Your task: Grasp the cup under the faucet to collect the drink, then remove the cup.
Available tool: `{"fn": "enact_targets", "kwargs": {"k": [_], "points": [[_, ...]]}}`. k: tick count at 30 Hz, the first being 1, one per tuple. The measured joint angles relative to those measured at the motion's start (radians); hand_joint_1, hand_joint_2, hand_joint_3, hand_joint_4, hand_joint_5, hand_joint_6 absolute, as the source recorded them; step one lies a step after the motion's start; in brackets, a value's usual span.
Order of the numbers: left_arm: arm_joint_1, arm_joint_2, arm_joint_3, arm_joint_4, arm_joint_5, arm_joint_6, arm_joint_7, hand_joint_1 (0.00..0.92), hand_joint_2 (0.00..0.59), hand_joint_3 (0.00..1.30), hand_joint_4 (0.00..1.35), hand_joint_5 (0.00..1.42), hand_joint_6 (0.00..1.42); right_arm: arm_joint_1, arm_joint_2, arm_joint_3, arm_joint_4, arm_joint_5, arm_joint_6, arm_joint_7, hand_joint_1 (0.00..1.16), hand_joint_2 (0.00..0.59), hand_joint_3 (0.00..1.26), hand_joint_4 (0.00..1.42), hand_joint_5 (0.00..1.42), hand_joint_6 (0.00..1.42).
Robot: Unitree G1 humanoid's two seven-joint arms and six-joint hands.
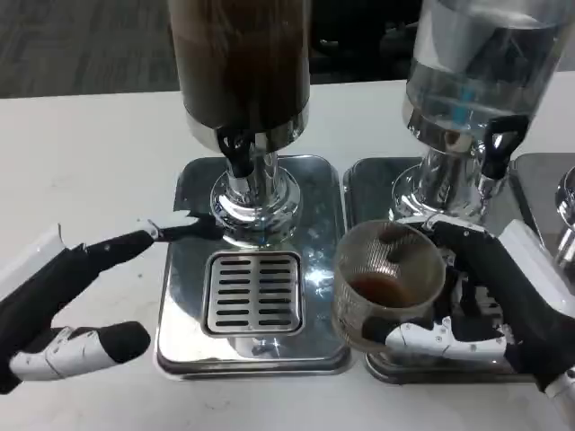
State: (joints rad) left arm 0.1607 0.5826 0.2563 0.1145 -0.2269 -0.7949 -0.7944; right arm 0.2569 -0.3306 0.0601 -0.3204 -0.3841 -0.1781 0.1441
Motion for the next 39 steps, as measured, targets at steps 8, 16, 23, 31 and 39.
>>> {"fn": "enact_targets", "kwargs": {"k": [8, 16, 23, 31, 39], "points": [[0.028, 0.039, 0.002, -0.041, 0.003, -0.089, 0.000, 0.000, 0.043, 0.19, 0.06, 0.07, 0.12, 0.024, -0.001, -0.023, -0.047, 0.021, 0.010, 0.030, 1.02, 0.150, 0.91, 0.94, 1.07, 1.31], [0.040, 0.077, 0.001, -0.074, 0.003, -0.148, 0.001, 0.000, 0.034, 0.18, 0.05, 0.05, 0.09, 0.042, -0.001, -0.045, -0.083, 0.028, 0.016, 0.048, 1.02, 0.151, 0.92, 0.95, 1.07, 1.31], [0.073, 0.103, -0.012, -0.111, 0.001, -0.193, 0.001, 0.000, 0.034, 0.18, 0.05, 0.04, 0.09, 0.068, -0.001, -0.058, -0.117, 0.039, 0.019, 0.069, 1.03, 0.152, 0.92, 0.95, 1.07, 1.31], [0.107, 0.124, -0.029, -0.155, -0.006, -0.210, 0.001, 0.000, 0.038, 0.18, 0.04, 0.04, 0.09, 0.105, -0.001, -0.070, -0.149, 0.053, 0.019, 0.077, 1.03, 0.152, 0.92, 0.95, 1.07, 1.31], [0.124, 0.163, -0.031, -0.185, -0.013, -0.244, 0.001, 0.000, 0.038, 0.18, 0.04, 0.03, 0.06, 0.119, -0.002, -0.087, -0.165, 0.059, 0.019, 0.089, 1.03, 0.152, 0.93, 0.95, 1.07, 1.31]]}}
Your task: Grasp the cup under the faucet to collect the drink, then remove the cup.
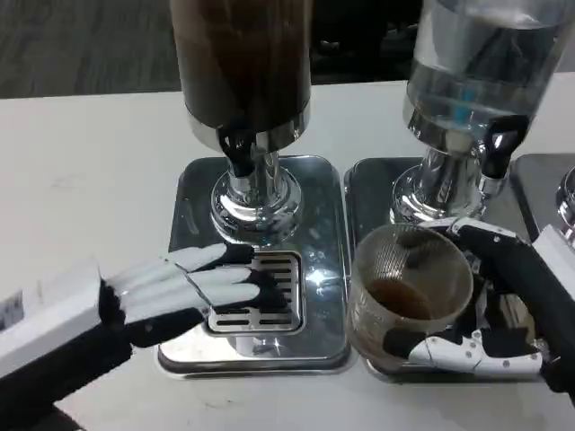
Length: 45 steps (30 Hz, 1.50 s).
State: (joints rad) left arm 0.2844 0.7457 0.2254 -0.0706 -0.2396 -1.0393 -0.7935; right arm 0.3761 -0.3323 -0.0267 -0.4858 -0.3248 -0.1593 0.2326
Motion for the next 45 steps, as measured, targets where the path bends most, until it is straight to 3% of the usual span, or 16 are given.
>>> {"fn": "enact_targets", "kwargs": {"k": [21, 45], "points": [[0.020, 0.064, -0.006, -0.011, -0.024, -0.091, 0.000, 0.000, 0.037, 0.18, 0.04, 0.01, 0.04, 0.024, -0.003, -0.008, -0.031, 0.003, 0.000, 0.019, 1.04, 0.153, 0.94, 0.97, 1.09, 1.29], [0.045, 0.082, -0.006, -0.022, -0.027, -0.101, 0.010, 0.000, 0.037, 0.19, 0.05, 0.01, 0.04, 0.039, -0.003, -0.023, -0.039, 0.010, 0.000, 0.027, 1.03, 0.152, 0.94, 0.97, 1.09, 1.31]]}}
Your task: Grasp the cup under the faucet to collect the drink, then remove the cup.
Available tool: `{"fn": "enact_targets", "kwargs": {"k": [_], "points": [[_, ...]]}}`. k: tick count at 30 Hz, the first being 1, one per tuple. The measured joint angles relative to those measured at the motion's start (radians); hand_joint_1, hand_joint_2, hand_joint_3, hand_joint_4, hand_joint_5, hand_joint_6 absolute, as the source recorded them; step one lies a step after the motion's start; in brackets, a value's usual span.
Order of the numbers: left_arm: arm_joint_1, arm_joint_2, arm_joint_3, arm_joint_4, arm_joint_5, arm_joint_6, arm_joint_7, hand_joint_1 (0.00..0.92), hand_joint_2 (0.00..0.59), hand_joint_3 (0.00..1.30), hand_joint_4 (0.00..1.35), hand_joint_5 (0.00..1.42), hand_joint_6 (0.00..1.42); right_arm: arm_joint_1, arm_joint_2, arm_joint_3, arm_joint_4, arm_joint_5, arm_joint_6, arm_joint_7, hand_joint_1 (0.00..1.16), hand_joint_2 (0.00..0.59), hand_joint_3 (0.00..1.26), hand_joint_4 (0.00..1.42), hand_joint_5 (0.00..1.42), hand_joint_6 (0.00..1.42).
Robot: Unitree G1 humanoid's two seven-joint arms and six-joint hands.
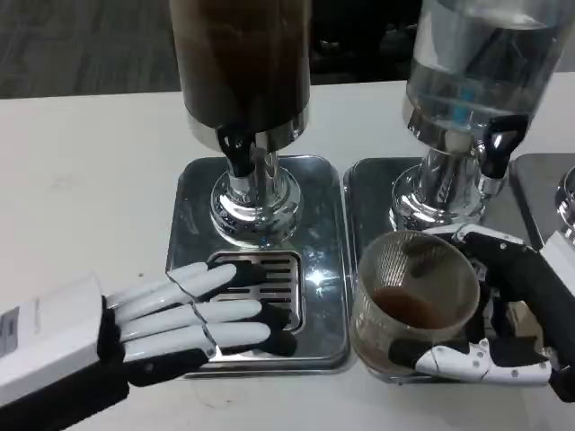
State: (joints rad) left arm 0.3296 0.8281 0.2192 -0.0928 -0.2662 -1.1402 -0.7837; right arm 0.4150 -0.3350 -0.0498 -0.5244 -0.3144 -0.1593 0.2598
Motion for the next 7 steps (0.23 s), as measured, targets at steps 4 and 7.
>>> {"fn": "enact_targets", "kwargs": {"k": [4, 7], "points": [[0.003, 0.001, 0.000, -0.004, -0.001, 0.000, 0.000, 0.000, 0.037, 0.20, 0.05, 0.01, 0.04, 0.001, 0.000, -0.001, 0.000, 0.000, 0.000, 0.003, 1.03, 0.152, 0.94, 0.97, 1.09, 1.31], [0.006, 0.001, 0.000, -0.004, -0.002, 0.000, 0.000, 0.000, 0.037, 0.20, 0.05, 0.01, 0.04, 0.001, 0.000, -0.004, -0.001, 0.000, 0.000, 0.006, 1.03, 0.152, 0.94, 0.97, 1.09, 1.31]]}}
